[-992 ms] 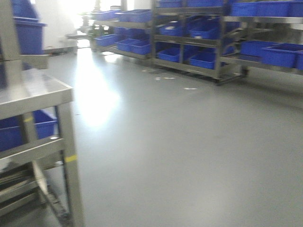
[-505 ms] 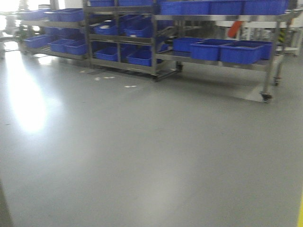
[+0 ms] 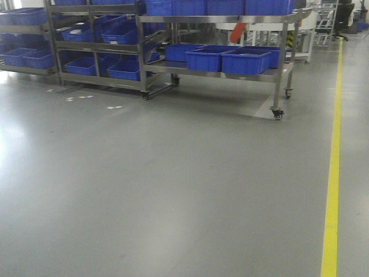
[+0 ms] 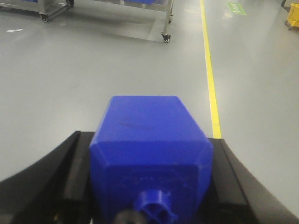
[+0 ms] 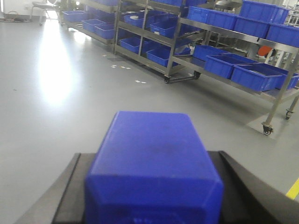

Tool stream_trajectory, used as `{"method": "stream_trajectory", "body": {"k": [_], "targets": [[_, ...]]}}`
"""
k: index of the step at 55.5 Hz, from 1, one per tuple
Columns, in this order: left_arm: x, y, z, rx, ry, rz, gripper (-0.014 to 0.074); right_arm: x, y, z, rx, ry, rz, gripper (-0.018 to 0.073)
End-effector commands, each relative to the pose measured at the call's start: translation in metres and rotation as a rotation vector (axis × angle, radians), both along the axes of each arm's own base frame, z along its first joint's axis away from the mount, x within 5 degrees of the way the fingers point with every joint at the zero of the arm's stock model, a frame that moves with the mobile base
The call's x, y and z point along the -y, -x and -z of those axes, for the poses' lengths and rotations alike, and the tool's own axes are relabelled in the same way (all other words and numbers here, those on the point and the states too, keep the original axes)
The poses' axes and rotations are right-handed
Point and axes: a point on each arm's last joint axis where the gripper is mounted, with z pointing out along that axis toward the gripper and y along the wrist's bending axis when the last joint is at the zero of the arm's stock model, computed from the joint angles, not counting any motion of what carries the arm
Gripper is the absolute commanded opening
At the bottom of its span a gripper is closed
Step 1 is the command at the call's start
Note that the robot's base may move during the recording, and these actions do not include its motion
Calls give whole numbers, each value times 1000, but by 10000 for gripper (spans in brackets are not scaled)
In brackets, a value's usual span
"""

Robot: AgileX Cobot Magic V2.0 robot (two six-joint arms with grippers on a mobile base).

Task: Pick and sort blue part to right shelf
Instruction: 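Drive the base away from the table toward the bin shelves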

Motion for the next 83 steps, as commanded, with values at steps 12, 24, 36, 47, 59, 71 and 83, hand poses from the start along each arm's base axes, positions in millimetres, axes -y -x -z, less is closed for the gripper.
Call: {"method": "stream_trajectory", "body": {"k": [12, 24, 36, 47, 59, 71, 83], "targets": [[1, -1, -19, 116, 48, 8, 250, 2, 0, -15, 92, -49, 17, 174], [1, -1, -19, 116, 48, 8, 250, 2, 0, -15, 92, -49, 17, 174], [1, -1, -19, 116, 48, 8, 250, 2, 0, -15, 92, -49, 17, 174], [1, -1, -19, 116, 48, 8, 250, 2, 0, -15, 92, -49, 17, 174], [1, -1, -19, 116, 48, 8, 250, 2, 0, -15, 92, -49, 17, 174], [1, -1, -19, 116, 48, 8, 250, 2, 0, -15, 92, -49, 17, 174], [1, -1, -19, 116, 48, 8, 250, 2, 0, -15, 92, -49, 17, 174]]}}
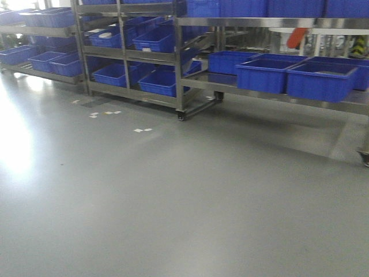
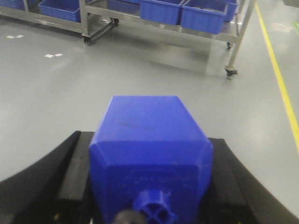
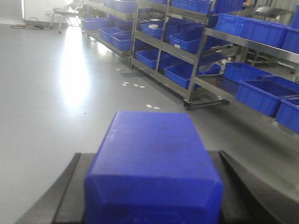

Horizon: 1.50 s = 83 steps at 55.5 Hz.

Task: Pick and sort blue part to right shelf
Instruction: 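Drive the base away from the table toward the bin shelves, then drive the base up to the shelf of blue bins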

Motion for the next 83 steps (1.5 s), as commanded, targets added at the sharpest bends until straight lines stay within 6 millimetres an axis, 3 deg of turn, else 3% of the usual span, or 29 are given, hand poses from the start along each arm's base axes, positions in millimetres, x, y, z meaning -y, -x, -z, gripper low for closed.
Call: {"method": "stream_trajectory", "body": {"k": [1, 83], "targets": [[1, -1, -19, 115, 48, 8, 250, 2, 0, -15, 93, -48, 17, 174], [1, -1, -19, 113, 47, 8, 250, 2, 0, -15, 93, -48, 17, 174]]}}
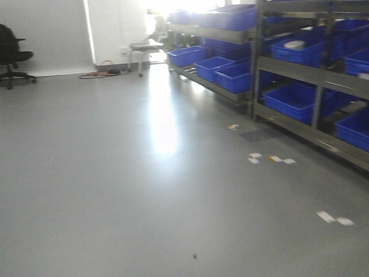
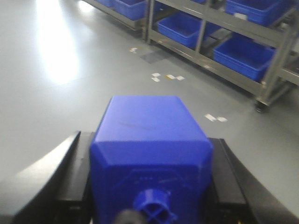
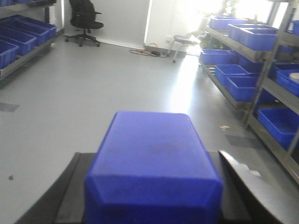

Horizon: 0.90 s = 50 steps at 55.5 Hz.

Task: Pick and sort blue part to right shelf
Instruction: 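Drive the base up to the shelf of blue bins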

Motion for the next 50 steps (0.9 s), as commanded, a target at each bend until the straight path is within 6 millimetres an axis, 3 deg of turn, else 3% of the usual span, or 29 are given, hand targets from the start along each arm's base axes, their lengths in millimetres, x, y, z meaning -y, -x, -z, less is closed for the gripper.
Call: {"method": "stream_trajectory", "body": {"k": [1, 50], "targets": [[1, -1, -19, 113, 49, 8, 250, 2, 1, -16, 94, -48, 17, 174], [1, -1, -19, 113, 49, 8, 250, 2, 1, -16, 94, -48, 17, 174]]}}
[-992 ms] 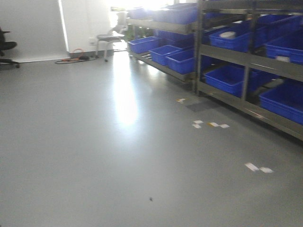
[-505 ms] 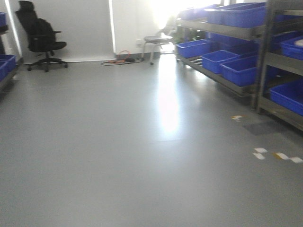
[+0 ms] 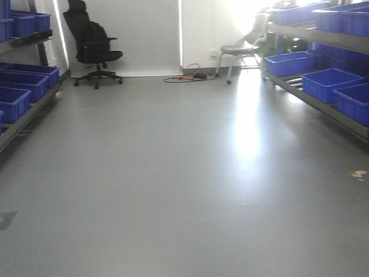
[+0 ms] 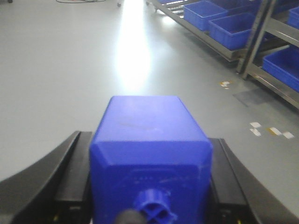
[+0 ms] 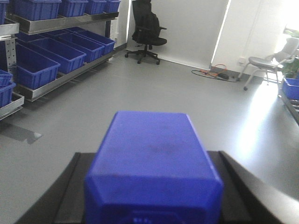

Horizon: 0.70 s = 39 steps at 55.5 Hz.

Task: Pick and sort blue part to right shelf
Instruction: 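Drive the base up to the shelf of blue bins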

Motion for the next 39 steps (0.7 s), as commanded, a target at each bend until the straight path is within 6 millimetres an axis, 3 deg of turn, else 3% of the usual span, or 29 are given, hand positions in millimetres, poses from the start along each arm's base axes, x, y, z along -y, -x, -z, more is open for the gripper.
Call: {"method": "stream_trajectory", "body": {"k": [1, 39], "targets": [[1, -1, -19, 113, 49, 8, 250, 2, 1, -16, 94, -48, 17, 174], [1, -1, -19, 113, 49, 8, 250, 2, 1, -16, 94, -48, 17, 174]]}}
